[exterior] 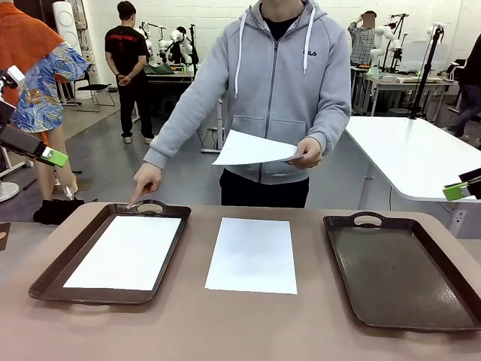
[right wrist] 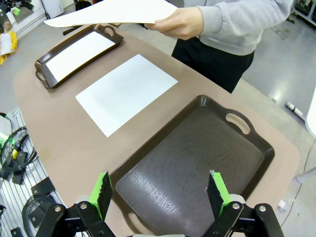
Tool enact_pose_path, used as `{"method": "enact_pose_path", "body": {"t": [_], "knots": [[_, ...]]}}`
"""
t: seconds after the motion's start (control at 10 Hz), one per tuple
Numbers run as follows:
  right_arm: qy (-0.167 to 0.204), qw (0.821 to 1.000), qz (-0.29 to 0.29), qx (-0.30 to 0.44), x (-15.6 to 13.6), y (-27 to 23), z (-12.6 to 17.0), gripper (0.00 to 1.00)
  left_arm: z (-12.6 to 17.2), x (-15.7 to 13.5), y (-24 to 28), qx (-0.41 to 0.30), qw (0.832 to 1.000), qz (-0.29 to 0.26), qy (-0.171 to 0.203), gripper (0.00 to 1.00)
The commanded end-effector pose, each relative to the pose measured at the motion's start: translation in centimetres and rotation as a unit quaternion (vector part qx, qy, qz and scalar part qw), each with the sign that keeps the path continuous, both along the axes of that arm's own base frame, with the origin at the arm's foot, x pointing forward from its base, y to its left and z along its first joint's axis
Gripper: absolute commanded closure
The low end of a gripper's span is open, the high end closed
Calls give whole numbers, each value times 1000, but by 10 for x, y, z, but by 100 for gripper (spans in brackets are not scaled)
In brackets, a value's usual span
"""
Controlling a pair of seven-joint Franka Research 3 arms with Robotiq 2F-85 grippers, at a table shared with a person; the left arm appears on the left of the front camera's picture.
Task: Sort the A4 documents.
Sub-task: Receive the A4 Paper.
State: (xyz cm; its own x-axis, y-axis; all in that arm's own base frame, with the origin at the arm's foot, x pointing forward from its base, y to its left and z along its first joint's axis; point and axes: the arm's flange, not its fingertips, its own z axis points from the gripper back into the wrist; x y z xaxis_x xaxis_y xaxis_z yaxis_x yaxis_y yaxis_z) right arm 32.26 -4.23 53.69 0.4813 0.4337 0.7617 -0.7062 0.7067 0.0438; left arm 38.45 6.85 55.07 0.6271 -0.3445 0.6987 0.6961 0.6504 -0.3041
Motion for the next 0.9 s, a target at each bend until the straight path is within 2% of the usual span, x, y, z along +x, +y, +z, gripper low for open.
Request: {"method": "enact_pose_path", "body": {"t": [0.0, 0.8], "knots": [[0, 1000, 8, 8, 2, 0, -2, 0, -1, 0, 1, 3, 1000, -6, -1, 0], [0, 1000, 8, 8, 2, 0, -2, 0, 0, 0, 0, 0, 1000, 0, 0, 0]]}}
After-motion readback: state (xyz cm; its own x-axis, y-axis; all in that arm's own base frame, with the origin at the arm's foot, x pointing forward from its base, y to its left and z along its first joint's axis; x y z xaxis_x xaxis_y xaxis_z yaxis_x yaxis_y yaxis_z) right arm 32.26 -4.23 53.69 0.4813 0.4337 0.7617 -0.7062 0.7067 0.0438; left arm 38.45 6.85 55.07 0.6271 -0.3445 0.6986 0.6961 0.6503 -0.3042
